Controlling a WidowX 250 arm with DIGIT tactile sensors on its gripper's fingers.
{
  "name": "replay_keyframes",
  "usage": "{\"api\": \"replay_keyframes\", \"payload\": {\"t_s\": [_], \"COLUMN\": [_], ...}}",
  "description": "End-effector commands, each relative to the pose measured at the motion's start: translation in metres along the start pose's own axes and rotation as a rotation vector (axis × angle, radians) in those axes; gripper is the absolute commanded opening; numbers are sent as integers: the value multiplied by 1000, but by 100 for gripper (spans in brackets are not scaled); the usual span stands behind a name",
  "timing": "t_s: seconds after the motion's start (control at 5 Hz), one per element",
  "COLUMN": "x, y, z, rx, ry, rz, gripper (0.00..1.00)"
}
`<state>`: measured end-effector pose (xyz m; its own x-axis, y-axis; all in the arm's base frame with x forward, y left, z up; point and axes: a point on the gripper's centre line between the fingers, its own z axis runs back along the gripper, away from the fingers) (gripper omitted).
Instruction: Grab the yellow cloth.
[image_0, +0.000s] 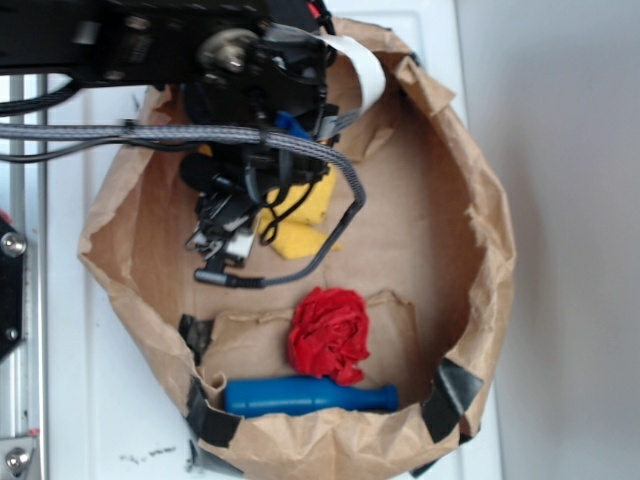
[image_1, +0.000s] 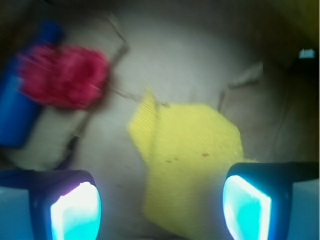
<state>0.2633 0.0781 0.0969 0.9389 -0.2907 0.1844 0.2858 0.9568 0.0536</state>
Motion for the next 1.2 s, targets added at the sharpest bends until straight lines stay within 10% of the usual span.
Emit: {"api": "replay_keyframes", "payload": {"t_s": [0.0, 0.4, 0.8, 1.0], "x": [11, 4, 11, 8], "y": [18, 13, 14, 13], "z": [-15, -39, -45, -42], "rx": [102, 121, 7, 4], "ry": [-12, 26, 117, 115], "rz": [7, -19, -31, 2], "gripper": [100, 100, 100, 0]}}
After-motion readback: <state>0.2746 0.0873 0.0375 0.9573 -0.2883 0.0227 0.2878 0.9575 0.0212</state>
